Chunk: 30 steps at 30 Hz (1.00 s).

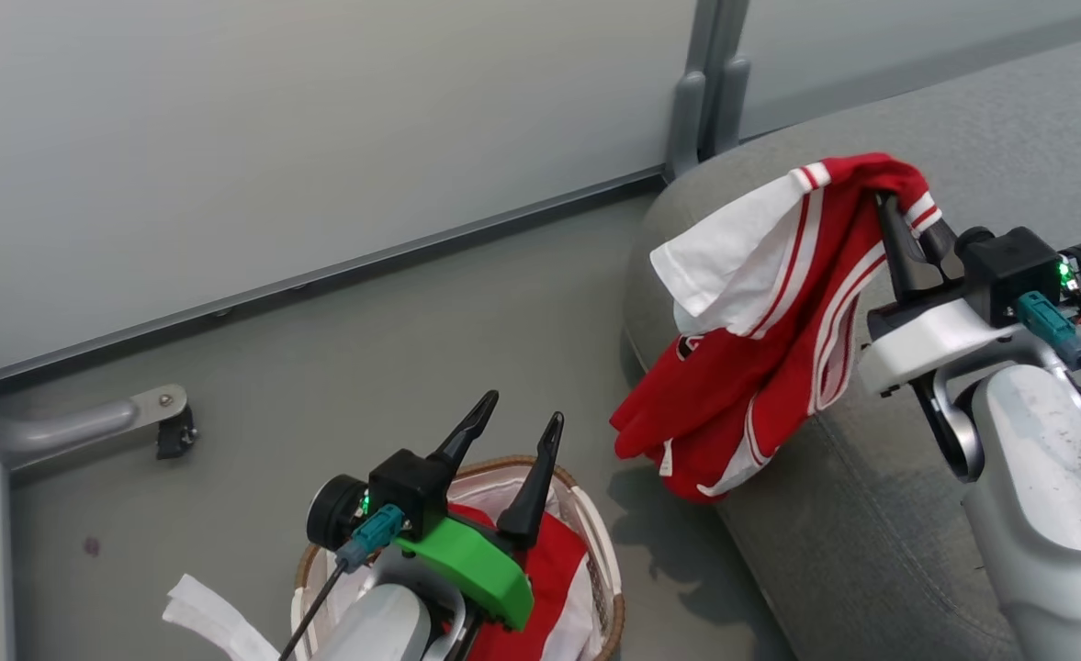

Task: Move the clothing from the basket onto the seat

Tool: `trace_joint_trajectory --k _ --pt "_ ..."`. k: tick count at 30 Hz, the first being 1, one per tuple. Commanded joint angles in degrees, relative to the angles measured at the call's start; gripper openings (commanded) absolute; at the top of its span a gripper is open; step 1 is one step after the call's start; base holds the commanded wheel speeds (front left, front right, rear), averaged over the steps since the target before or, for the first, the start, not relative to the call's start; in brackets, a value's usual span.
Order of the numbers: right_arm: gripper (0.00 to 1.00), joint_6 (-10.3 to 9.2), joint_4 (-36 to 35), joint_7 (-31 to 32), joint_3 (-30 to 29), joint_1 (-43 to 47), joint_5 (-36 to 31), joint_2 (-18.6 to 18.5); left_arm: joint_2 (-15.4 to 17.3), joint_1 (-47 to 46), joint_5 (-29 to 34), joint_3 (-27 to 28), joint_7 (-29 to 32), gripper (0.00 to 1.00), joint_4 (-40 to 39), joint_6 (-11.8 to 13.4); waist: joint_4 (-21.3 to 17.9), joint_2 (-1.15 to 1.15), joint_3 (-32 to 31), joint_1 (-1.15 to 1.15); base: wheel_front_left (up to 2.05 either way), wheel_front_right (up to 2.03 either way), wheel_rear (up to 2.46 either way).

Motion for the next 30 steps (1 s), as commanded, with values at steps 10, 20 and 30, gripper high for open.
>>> trace_joint_trajectory --k 10,20,30 --pt "0.0 -0.08 -3.03 -0.28 -7.35 0.4 0.67 -0.66 -0.06 -3.14 1.0 -2.83 0.04 1.0 -1.76 -0.22 -5.12 0.0 7.09 0.0 0.0 0.0 0.0" --pt "0.0 -0.08 -2.75 -0.29 -12.27 -7.55 -1.3 -3.63 1.79 -7.69 1.28 -5.01 0.04 1.0 -2.43 -0.22 -0.55 0.0 15.3 0.0 0.0 0.0 0.0" --pt "0.0 -0.08 3.64 -0.28 -15.54 -26.57 -2.8 -11.72 2.11 -10.89 2.07 -2.32 0.03 1.0 -4.38 -0.23 4.85 0.0 23.9 0.0 0.0 0.0 0.0"
